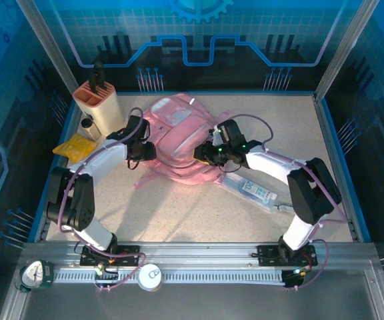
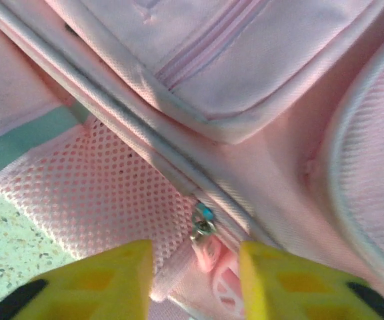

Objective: Pack the student bag

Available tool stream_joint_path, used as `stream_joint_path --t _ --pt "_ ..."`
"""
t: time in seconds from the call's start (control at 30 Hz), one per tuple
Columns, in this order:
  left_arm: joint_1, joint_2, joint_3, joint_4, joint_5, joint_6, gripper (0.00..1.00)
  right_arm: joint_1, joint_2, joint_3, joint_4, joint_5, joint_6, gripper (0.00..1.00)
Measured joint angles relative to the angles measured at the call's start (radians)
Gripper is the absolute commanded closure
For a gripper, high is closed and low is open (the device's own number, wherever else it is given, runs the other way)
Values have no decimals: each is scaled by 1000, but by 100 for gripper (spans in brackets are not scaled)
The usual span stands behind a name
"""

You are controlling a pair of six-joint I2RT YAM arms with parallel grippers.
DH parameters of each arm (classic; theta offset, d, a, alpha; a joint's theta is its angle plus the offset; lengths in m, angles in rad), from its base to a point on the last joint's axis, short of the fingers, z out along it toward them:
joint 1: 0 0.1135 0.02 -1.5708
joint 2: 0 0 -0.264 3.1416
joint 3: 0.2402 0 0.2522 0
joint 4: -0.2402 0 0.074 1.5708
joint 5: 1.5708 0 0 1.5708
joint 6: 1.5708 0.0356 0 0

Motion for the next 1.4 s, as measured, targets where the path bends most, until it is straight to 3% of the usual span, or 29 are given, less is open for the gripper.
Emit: stream_joint_path --t 0.13,0.33,0.6,0.77,1.13,1.3,1.4 --pt "-45 -166 -100 25 40 -83 49 -31 -147 -67 -65 25 -65 39" --pt "-222 -328 -239 102 72 -253 49 -159 -332 -229 -172 68 -140 36" --pt "-529 -246 -277 246 80 -459 51 -324 -451 -456 -280 82 -193 31" --pt "-650 -131 -222 303 63 -534 53 -381 -473 -534 -289 82 -200 30" --pt "-718 113 -115 427 24 -661 65 -382 -513 -624 -285 86 -195 29" --pt "-718 171 -110 444 0 -694 69 -325 -521 -636 -266 109 -173 29" --pt "-718 189 -110 445 -10 -711 70 -241 -541 -652 -237 138 -125 29"
